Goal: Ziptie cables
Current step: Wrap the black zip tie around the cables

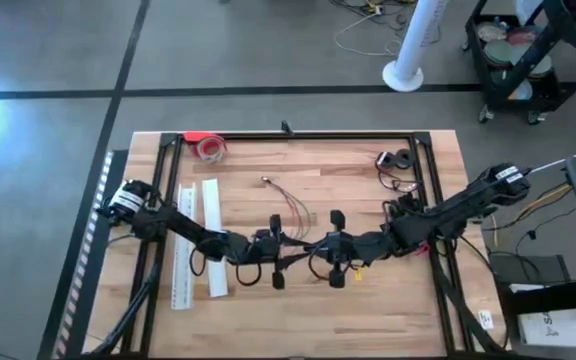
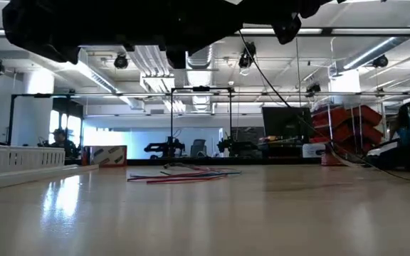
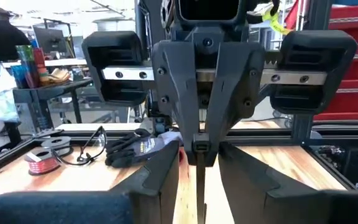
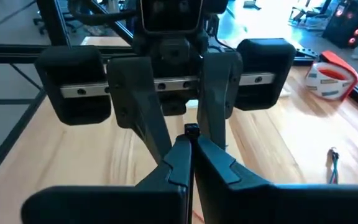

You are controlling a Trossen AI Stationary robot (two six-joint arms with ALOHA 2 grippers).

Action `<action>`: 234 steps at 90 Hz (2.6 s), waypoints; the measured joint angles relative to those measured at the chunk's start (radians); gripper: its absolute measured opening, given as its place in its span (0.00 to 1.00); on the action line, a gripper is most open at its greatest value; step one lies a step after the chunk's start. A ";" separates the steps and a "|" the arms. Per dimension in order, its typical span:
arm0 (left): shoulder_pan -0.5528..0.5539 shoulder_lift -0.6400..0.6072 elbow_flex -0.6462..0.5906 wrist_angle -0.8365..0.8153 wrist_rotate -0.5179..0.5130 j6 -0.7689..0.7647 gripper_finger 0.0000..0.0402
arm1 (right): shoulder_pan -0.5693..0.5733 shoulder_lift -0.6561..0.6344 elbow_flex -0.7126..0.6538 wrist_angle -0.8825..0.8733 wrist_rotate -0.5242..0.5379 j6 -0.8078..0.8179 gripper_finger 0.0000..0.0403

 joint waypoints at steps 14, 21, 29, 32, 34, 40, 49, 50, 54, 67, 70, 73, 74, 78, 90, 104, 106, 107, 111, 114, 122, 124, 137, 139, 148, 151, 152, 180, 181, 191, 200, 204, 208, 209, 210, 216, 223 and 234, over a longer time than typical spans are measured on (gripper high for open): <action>0.004 -0.001 0.000 -0.024 0.003 -0.010 0.14 | -0.001 0.000 -0.001 -0.006 0.002 -0.002 0.00; 0.004 -0.002 0.000 -0.036 0.004 -0.012 0.07 | 0.000 0.000 -0.002 -0.003 -0.003 -0.002 0.00; 0.004 -0.002 0.000 -0.040 0.003 -0.018 0.02 | 0.000 0.000 -0.002 0.010 0.000 -0.002 0.00; 0.005 -0.002 0.000 -0.039 0.003 -0.018 0.02 | 0.000 0.000 -0.002 0.012 -0.001 -0.002 0.00; 0.005 -0.002 0.000 -0.040 0.002 -0.018 0.02 | 0.000 0.000 -0.002 0.012 0.000 -0.002 0.00; 0.006 -0.002 0.000 -0.042 -0.002 -0.018 0.02 | 0.000 0.000 -0.002 0.013 0.000 -0.002 0.00; 0.006 -0.002 0.000 -0.041 -0.002 -0.018 0.01 | 0.000 0.000 -0.002 0.016 0.000 0.000 0.00; 0.006 -0.002 0.000 -0.041 -0.002 -0.018 0.01 | 0.000 0.000 -0.002 0.017 -0.001 0.001 0.00; 0.006 -0.002 0.000 -0.041 -0.003 -0.018 0.00 | 0.000 0.000 -0.002 0.017 -0.001 0.003 0.00; 0.007 -0.002 0.000 -0.041 -0.004 -0.018 0.00 | 0.000 0.000 -0.002 0.017 -0.001 0.005 0.00; 0.007 -0.002 0.000 -0.041 -0.004 -0.018 0.00 | 0.000 0.000 -0.002 0.017 -0.002 0.005 0.00; 0.007 -0.002 0.000 -0.041 -0.005 -0.018 0.00 | 0.000 -0.001 -0.002 0.017 -0.001 0.005 0.00; 0.007 -0.002 0.000 -0.041 -0.005 -0.018 0.00 | 0.000 -0.001 -0.002 0.017 -0.002 0.005 0.00; 0.007 -0.002 0.000 -0.040 -0.005 -0.021 0.00 | 0.000 -0.004 -0.002 0.016 -0.002 0.000 0.00; 0.007 -0.002 0.002 -0.035 -0.006 -0.024 0.00 | 0.000 -0.025 -0.002 0.007 -0.007 -0.009 0.05; 0.010 0.000 0.000 -0.053 -0.021 -0.026 0.00 | 0.003 -0.081 0.001 -0.017 -0.015 -0.012 0.20; 0.010 0.000 0.000 -0.051 -0.021 -0.026 0.00 | 0.003 -0.087 0.001 -0.027 -0.015 -0.012 0.22; 0.010 0.000 0.000 -0.049 -0.021 -0.026 0.00 | 0.003 -0.090 0.002 -0.033 -0.015 -0.013 0.23; 0.009 0.000 0.000 -0.046 -0.019 -0.026 0.00 | 0.003 -0.104 0.002 -0.076 -0.016 -0.022 0.26; 0.009 0.000 0.000 -0.047 -0.019 -0.026 0.00 | 0.003 -0.114 0.002 -0.113 -0.019 -0.032 0.28; 0.008 0.000 0.000 -0.049 -0.004 -0.026 0.00 | 0.003 -0.141 0.002 -0.196 -0.030 -0.046 0.33; 0.008 0.000 0.000 -0.049 0.000 -0.026 0.00 | 0.003 -0.144 0.002 -0.216 -0.030 -0.046 0.34; 0.008 -0.011 0.000 -0.050 0.028 -0.022 0.00 | 0.003 -0.116 -0.008 -0.247 -0.045 -0.028 0.36; 0.008 -0.014 0.000 -0.050 0.032 -0.019 0.00 | 0.003 -0.107 -0.008 -0.244 -0.055 -0.030 0.35; 0.008 -0.018 0.000 -0.049 0.067 -0.001 0.00 | 0.003 -0.052 -0.008 -0.231 -0.068 -0.035 0.34; 0.009 -0.020 0.000 -0.052 0.079 0.000 0.00 | 0.003 -0.032 -0.008 -0.225 -0.066 -0.035 0.32; 0.010 -0.021 0.000 -0.053 0.082 0.000 0.00 | 0.003 -0.026 -0.008 -0.223 -0.064 -0.036 0.32; 0.012 -0.027 0.000 -0.079 0.093 -0.007 0.00 | 0.004 0.068 -0.009 -0.114 0.044 -0.056 0.09; 0.012 -0.029 0.000 -0.082 0.092 -0.007 0.00 | 0.004 0.068 -0.009 -0.116 0.050 -0.055 0.08; 0.012 -0.036 0.000 -0.088 0.069 -0.006 0.00 | 0.012 0.068 -0.009 -0.117 0.102 -0.062 0.01; 0.015 -0.049 0.000 -0.115 0.069 -0.003 0.00 | 0.016 0.068 -0.009 -0.119 0.135 -0.063 0.01; 0.017 -0.059 0.000 -0.136 0.069 -0.003 0.00 | 0.015 0.067 -0.009 -0.119 0.135 -0.065 0.00; 0.017 -0.069 0.000 -0.160 0.068 -0.003 0.00 | 0.014 0.067 -0.009 -0.120 0.134 -0.062 0.00; 0.018 -0.071 0.000 -0.162 0.069 -0.003 0.00 | 0.014 0.067 -0.009 -0.120 0.134 -0.060 0.01; 0.019 -0.072 0.000 -0.164 0.069 -0.003 0.00 | 0.014 0.067 -0.009 -0.119 0.134 -0.058 0.01; 0.020 -0.084 0.000 -0.188 0.069 -0.002 0.00 | 0.014 0.067 -0.009 -0.119 0.127 -0.054 0.01; 0.020 -0.089 0.000 -0.201 0.070 0.000 0.00 | 0.014 0.065 -0.009 -0.119 0.104 -0.061 0.01; 0.020 -0.089 0.000 -0.216 0.071 0.000 0.00 | 0.014 0.055 -0.009 -0.113 0.075 -0.060 0.03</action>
